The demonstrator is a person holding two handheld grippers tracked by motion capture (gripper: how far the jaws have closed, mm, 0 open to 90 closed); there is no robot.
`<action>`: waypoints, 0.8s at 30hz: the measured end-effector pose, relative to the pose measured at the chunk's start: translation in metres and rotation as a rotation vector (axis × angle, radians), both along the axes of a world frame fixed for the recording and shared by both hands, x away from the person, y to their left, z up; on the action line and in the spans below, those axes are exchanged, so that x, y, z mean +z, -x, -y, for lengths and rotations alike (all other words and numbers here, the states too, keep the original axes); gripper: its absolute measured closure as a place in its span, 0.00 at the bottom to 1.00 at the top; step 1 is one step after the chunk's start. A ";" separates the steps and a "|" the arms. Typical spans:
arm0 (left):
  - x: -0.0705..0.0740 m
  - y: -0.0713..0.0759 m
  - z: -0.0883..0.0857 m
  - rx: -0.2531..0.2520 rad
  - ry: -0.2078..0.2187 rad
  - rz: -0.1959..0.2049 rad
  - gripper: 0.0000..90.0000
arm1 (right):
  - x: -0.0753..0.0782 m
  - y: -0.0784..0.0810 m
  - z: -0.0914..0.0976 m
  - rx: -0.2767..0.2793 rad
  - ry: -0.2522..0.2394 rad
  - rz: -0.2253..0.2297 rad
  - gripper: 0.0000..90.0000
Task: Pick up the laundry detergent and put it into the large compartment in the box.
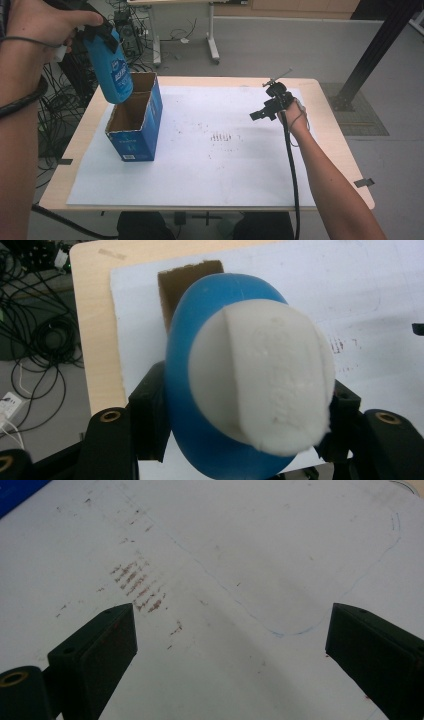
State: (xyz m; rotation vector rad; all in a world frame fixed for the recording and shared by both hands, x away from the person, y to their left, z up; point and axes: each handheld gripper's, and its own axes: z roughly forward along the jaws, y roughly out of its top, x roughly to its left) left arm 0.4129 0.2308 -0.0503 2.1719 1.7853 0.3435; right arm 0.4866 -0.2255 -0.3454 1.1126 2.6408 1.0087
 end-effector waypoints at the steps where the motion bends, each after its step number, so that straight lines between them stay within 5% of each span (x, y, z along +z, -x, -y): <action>1: -0.001 0.000 0.000 -0.003 -0.005 -0.006 0.43 | 0.000 0.000 0.000 -0.001 -0.002 0.001 0.06; 24: -0.064 -0.011 0.002 0.023 -0.025 -0.051 0.43 | -0.007 -0.002 -0.004 0.007 -0.016 -0.019 0.06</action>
